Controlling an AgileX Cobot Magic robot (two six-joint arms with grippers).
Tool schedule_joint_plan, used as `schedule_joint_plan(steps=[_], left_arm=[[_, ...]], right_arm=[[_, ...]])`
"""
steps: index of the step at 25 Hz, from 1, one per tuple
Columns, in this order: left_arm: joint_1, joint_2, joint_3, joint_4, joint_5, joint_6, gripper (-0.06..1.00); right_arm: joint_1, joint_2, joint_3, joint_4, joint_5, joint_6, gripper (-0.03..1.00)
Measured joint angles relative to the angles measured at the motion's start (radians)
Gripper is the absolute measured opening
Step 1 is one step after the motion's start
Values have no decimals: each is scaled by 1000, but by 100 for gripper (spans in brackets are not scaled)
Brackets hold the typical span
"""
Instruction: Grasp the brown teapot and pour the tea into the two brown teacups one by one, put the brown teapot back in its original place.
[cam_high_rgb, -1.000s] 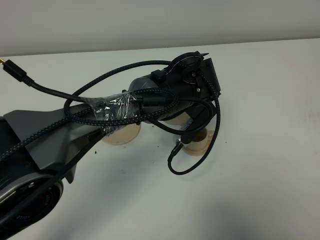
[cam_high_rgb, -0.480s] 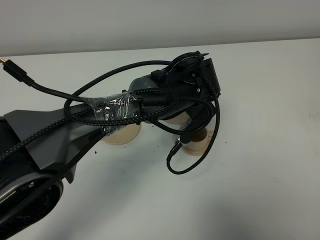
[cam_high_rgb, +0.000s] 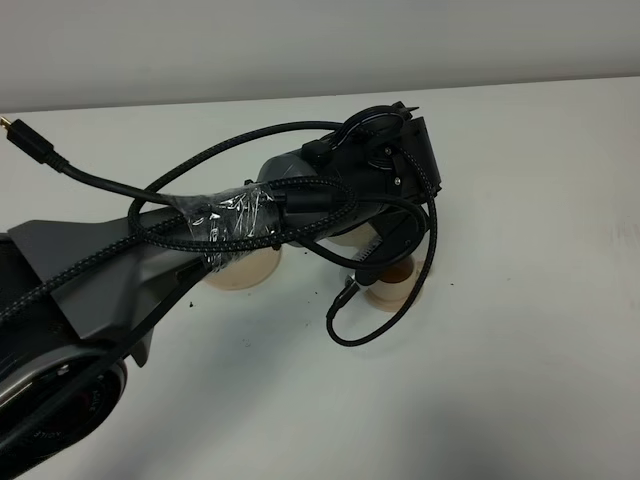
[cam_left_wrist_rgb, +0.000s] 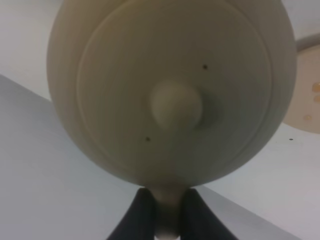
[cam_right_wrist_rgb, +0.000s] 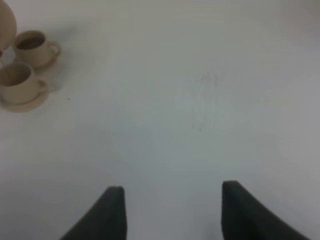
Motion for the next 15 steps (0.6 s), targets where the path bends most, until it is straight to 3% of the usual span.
schedule_joint_plan(steps=[15], left_arm=[[-19, 31, 0, 39, -1, 1, 15]], right_arm=[[0, 0, 0, 0, 0, 0, 46]])
